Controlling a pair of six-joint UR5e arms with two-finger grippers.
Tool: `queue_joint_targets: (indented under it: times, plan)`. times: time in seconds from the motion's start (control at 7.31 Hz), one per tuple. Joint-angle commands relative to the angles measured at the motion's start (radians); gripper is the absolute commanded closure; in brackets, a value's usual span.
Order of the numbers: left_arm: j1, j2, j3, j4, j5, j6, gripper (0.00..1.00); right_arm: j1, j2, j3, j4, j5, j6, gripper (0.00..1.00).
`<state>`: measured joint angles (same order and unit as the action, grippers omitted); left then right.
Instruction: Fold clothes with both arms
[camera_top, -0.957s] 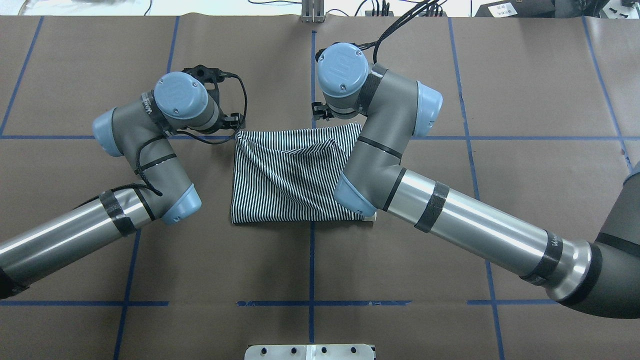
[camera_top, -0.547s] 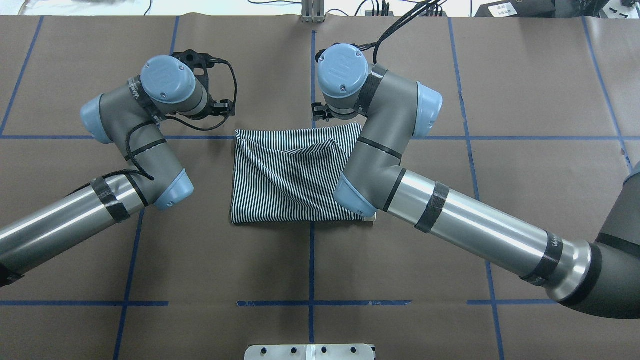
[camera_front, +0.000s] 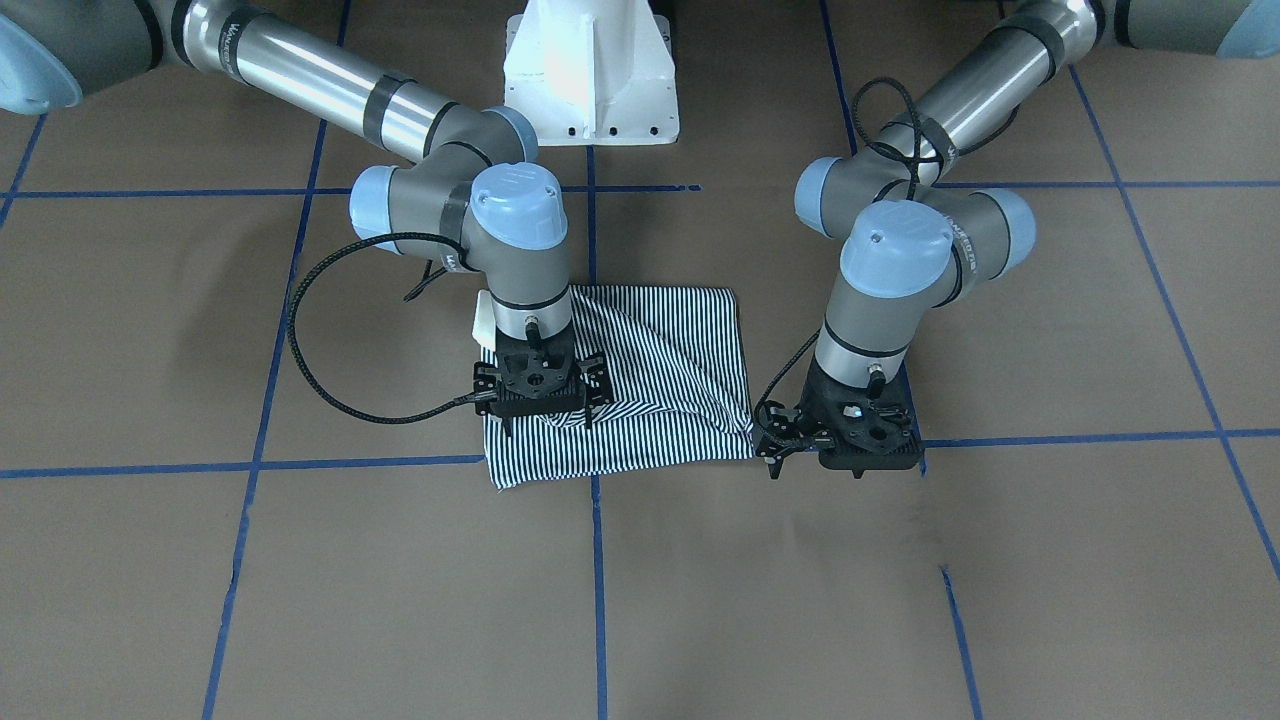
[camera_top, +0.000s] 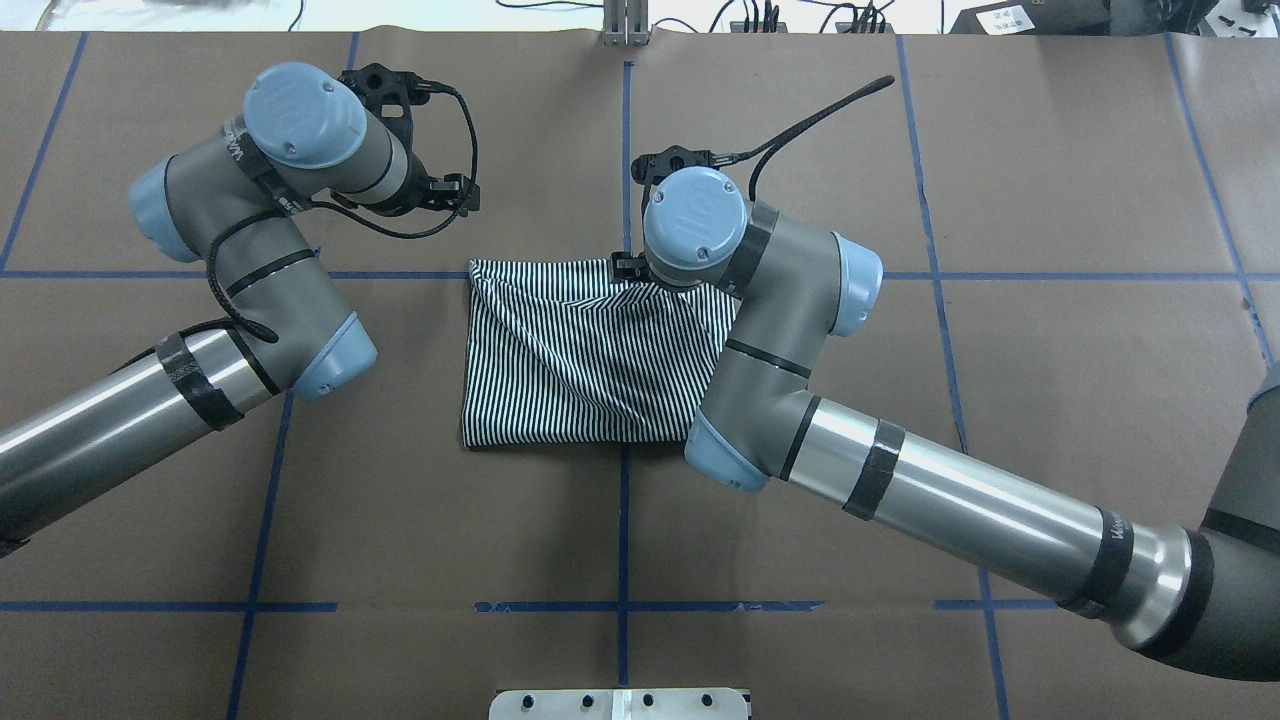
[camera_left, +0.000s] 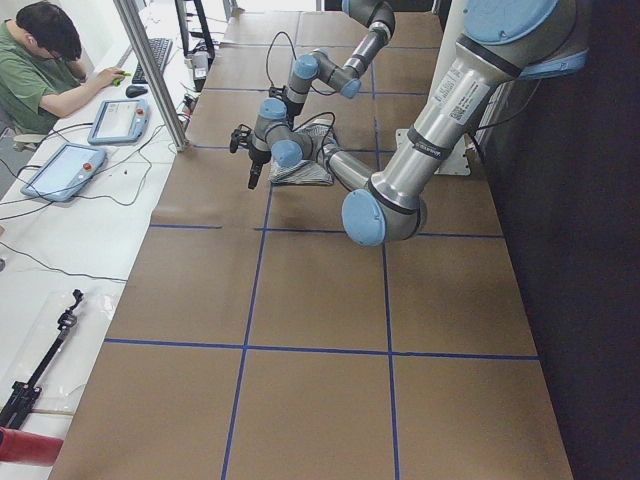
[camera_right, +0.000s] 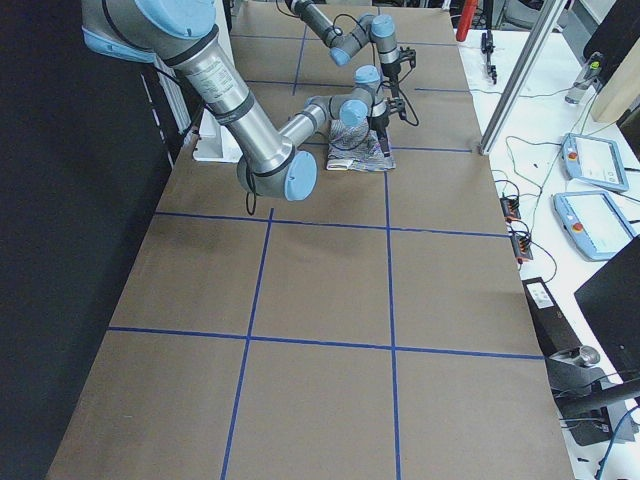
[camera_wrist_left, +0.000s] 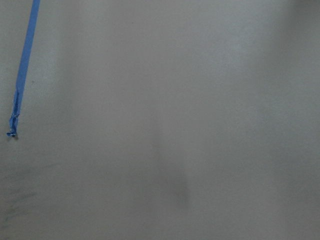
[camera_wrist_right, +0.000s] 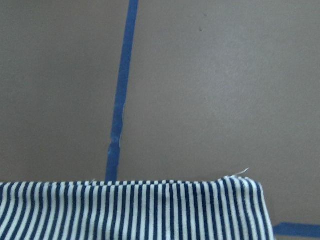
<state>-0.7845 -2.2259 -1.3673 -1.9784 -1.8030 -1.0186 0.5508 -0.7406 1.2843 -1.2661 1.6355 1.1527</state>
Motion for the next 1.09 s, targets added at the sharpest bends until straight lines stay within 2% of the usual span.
queue_joint_targets:
  times: [0.0, 0.96]
  plan:
    - [-0.001, 0.002, -0.003, -0.003, -0.001, 0.0, 0.0, -0.017, 0.001, 0.001, 0.01, 0.004, 0.05, 1.0]
    - [0.002, 0.003, -0.003, -0.005, 0.001, -0.009, 0.0, 0.06, -0.005, -0.017, -0.001, -0.023, 0.015, 1.0]
